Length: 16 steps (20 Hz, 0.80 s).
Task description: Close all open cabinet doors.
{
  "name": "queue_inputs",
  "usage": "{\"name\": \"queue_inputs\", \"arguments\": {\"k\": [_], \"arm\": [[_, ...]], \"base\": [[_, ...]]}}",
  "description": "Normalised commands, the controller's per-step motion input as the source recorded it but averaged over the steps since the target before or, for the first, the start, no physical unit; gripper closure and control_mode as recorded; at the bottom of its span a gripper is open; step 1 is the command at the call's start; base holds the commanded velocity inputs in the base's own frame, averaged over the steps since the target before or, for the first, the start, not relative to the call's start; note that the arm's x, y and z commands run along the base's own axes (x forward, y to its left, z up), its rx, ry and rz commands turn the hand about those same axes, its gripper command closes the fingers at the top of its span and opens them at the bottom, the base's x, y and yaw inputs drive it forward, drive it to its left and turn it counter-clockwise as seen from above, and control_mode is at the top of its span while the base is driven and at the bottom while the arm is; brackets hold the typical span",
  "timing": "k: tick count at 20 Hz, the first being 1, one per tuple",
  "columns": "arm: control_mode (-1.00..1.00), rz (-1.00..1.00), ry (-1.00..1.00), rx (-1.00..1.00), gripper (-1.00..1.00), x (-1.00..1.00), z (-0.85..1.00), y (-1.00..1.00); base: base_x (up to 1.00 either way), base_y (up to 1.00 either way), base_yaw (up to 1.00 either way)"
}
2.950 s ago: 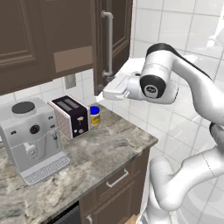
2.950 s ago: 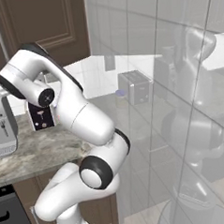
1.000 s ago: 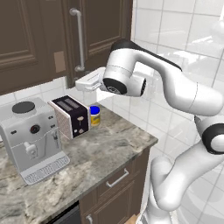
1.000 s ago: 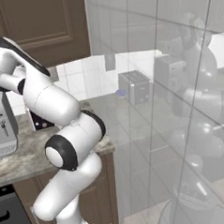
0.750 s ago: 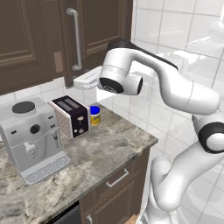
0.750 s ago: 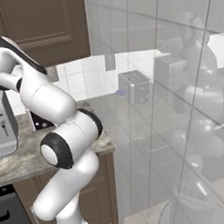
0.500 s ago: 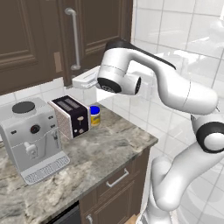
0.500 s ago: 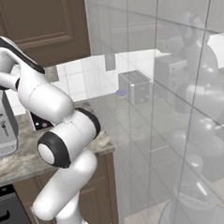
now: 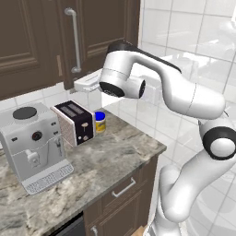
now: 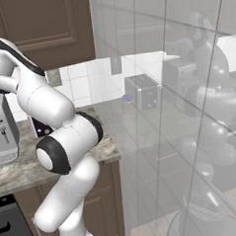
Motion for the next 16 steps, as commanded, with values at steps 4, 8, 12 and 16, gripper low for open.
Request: {"name": "queue_inputs", "arguments": {"k": [4, 8, 12, 16], "arm": [[-1.0, -0.03, 0.0, 0.0, -1.0, 0.22, 0.0, 0.0], [-1.0, -0.03, 0.0, 0.0, -1.0, 0.24, 0.0, 0.0], [-1.0, -0.04, 0.0, 0.0, -1.0, 0.21, 0.01, 0.01], [-1.0, -0.04, 0.0, 0.0, -1.0, 0.22, 0.01, 0.02]], "base": [[0.0, 0.0, 0.0], [0.0, 0.0, 0.0], [0.0, 0.0, 0.0], [0.0, 0.0, 0.0]]}}
